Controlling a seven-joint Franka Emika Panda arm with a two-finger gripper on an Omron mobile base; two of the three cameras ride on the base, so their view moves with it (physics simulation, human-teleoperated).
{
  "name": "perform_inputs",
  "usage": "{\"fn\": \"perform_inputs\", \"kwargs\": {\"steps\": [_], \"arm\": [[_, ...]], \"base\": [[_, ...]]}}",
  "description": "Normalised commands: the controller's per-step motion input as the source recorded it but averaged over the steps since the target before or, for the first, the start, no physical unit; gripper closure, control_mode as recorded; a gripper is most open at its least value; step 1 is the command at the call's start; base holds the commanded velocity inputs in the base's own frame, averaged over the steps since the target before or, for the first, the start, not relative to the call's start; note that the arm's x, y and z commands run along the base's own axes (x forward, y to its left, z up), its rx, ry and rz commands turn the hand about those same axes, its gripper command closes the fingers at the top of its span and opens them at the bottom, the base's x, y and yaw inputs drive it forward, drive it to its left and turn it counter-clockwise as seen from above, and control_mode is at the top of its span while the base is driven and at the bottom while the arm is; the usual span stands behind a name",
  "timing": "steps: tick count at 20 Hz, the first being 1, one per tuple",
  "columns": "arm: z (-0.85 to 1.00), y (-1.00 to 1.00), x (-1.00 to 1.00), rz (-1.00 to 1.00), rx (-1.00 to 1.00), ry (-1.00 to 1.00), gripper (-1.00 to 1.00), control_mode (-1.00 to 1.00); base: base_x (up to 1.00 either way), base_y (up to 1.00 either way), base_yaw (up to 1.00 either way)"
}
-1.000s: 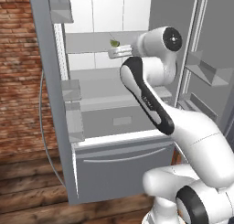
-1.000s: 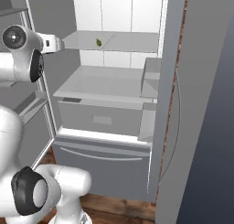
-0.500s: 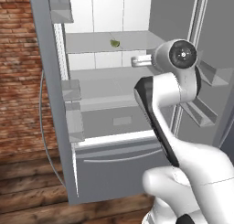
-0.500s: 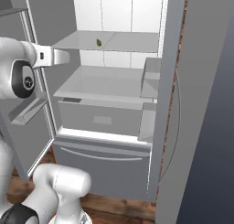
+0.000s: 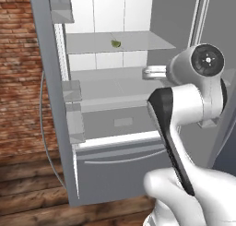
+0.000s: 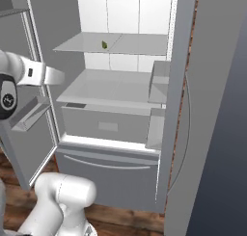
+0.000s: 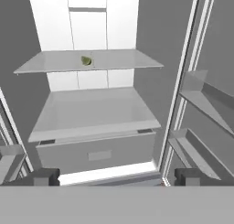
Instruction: There is a bowl on the dining counter. Grab a lemon wedge from the fridge and place it in the bowl. Then get the liquor bottle and glass cup from the cabinet and place them next to the bowl.
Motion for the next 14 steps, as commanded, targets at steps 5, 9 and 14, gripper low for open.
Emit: {"fn": "perform_inputs", "kwargs": {"steps": [5, 9, 14], "arm": [[0.0, 0.0, -0.78, 0.02, 0.21, 0.28, -1.0, -1.0], [0.01, 0.01, -0.64, 0.03, 0.23, 0.3, -1.0, -1.0], [0.0, 0.14, -0.74, 0.0, 0.09, 0.15, -1.0, -1.0]], "base": [[0.0, 0.0, 0.0], [0.0, 0.0, 0.0], [0.0, 0.0, 0.0]]}}
